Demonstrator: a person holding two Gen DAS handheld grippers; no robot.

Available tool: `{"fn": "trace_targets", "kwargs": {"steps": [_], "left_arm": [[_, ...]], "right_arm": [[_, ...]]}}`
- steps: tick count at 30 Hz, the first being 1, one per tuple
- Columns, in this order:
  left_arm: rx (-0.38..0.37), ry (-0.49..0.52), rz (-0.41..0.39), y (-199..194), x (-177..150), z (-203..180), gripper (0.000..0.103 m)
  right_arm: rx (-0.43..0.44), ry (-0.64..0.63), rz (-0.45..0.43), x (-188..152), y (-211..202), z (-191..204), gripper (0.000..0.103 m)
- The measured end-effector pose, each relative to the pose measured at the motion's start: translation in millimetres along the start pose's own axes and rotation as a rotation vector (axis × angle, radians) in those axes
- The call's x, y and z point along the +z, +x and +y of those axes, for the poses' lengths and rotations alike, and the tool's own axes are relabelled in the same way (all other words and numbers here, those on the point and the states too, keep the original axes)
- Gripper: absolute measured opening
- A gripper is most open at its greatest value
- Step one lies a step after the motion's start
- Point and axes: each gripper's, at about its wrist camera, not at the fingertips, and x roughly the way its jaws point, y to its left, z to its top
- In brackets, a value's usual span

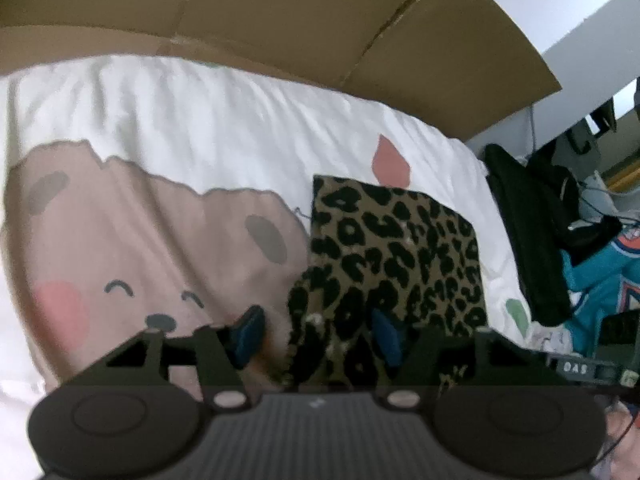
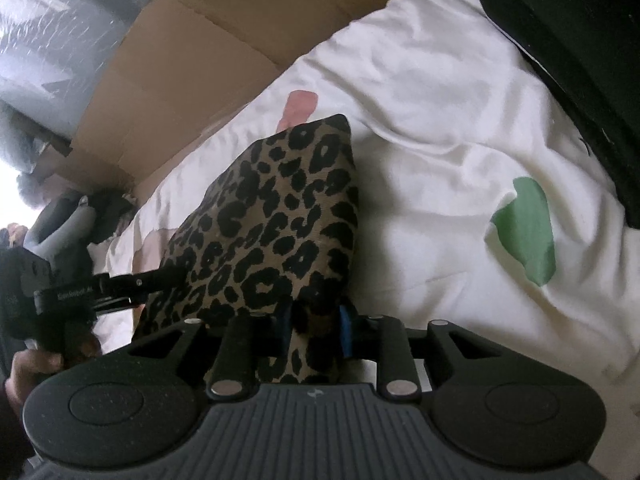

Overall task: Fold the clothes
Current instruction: 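Close both grippers on the end of the leopard-print strip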

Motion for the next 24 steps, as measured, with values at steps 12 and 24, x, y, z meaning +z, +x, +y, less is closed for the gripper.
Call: {"fn": "trace_targets", "kwargs": {"steps": [12,24], "left_arm": [[-0.053,0.031,0.01,13,1,-2,0.052],[-0.053,0.006,0.008,1,2,4,0.055]], "right_arm": [[0.037,0.089,0.021,4,16,-5,0.032],[0.021,0.007,0.029,12,11,15,0.032]]}}
